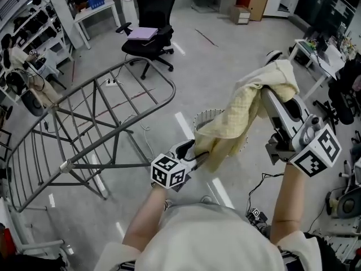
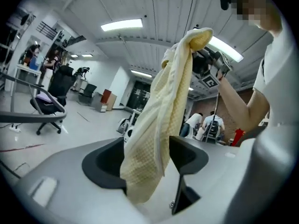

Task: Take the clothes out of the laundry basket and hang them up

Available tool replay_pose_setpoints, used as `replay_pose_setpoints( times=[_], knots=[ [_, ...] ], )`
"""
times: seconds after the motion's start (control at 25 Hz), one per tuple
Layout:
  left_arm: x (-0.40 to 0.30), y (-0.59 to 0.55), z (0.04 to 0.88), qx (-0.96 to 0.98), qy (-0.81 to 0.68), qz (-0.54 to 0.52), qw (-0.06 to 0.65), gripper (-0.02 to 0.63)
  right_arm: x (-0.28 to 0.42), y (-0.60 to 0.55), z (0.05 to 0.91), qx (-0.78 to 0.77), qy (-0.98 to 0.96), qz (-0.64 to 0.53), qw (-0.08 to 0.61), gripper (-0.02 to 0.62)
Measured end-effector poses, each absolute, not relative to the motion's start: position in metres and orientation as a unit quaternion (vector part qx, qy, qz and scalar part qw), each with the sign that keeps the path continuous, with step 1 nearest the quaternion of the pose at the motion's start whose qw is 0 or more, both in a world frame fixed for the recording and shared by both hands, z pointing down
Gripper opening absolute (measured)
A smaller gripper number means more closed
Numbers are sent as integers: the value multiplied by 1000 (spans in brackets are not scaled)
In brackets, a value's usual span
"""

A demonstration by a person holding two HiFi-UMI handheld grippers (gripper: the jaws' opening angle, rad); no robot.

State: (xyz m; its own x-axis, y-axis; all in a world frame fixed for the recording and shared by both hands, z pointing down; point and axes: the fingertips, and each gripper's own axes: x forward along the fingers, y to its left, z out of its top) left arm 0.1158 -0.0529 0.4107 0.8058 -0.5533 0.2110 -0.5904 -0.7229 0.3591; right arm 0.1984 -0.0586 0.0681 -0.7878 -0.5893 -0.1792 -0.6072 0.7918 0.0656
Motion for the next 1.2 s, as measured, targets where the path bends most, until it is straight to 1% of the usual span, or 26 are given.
replay_pose_setpoints(
  times=[0.04,0.08,0.12,0.16,0.2,0.28,0.4,0.52,0.64,0.8,0.92,1.0,1.12,1.2],
  knots=[
    [121,-47,408,933,-289,45,209,291,196,-59,67,-321,942,56,83,31],
    [123,-42,407,937,-278,49,204,223,193,-61,67,-328,939,55,86,31],
    [121,-39,406,939,-276,54,198,114,190,-63,68,-336,936,56,85,31],
    [115,-37,406,938,-282,58,193,29,188,-65,71,-345,933,58,80,31],
    [103,-37,406,935,-295,63,188,15,188,-67,76,-356,930,58,73,31],
    [68,-40,402,922,-338,75,175,15,192,-73,90,-380,922,54,54,31],
    [3,-48,381,894,-419,95,129,15,206,-87,131,-415,910,14,18,32],
    [-54,-52,343,862,-492,91,74,15,215,-98,207,-428,901,-55,-48,37],
    [-96,-54,296,829,-555,67,27,14,204,-95,291,-413,895,-134,-104,48],
    [-129,-47,242,801,-597,31,-27,14,176,-86,377,-392,881,-246,-96,51],
    [-136,-43,220,794,-604,30,-62,14,144,-74,436,-356,877,-295,-129,89],
    [-141,-42,209,786,-612,32,-82,14,113,-60,460,-310,881,-332,-131,107],
    [-163,-42,192,754,-647,38,-107,14,71,-44,464,-233,878,-408,-85,104],
    [-187,-40,186,732,-671,43,-111,14,53,-42,456,-199,873,-441,-56,86]
  ],
)
